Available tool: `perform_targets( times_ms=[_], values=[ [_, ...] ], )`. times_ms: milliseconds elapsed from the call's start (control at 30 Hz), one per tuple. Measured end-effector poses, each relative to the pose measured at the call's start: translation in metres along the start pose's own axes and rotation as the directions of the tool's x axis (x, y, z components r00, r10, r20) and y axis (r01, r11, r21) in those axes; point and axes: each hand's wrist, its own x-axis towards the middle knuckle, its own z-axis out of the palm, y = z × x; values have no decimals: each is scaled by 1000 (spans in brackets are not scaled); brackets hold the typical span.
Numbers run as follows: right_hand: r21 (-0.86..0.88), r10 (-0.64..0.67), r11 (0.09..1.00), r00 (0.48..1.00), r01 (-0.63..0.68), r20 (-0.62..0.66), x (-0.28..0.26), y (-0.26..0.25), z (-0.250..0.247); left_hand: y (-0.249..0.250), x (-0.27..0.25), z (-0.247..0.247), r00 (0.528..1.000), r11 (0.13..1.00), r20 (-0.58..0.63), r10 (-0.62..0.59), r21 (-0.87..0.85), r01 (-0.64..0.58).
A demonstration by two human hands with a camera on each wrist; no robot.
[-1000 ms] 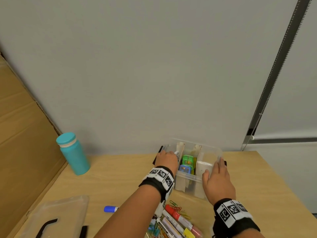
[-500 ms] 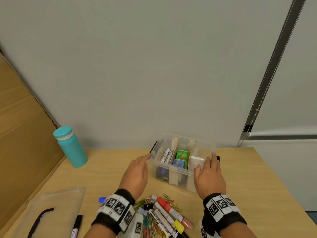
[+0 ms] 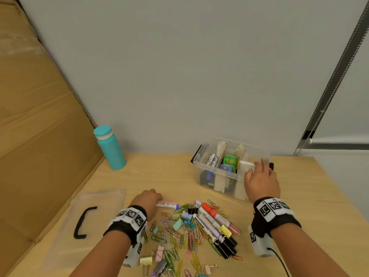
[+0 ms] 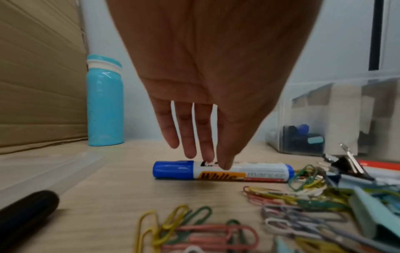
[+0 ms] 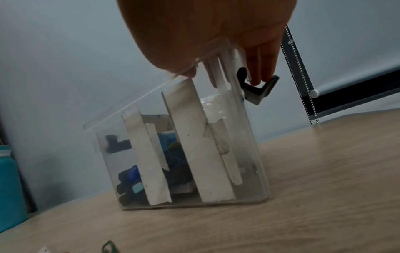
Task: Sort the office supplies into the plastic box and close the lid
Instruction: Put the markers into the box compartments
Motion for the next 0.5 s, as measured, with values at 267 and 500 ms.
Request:
perform_targets(
  times_ms=[267,500],
  values=[
    [-71,-122,991,985,114,-120,-22,-26,-17,-3,0,-25,996,999,-70,50,1,-50],
    [78,-611,785,789,614,-66,-93,-101,-15,-73,-53,-57,928,827,-363,-79,-544,-143]
  ],
)
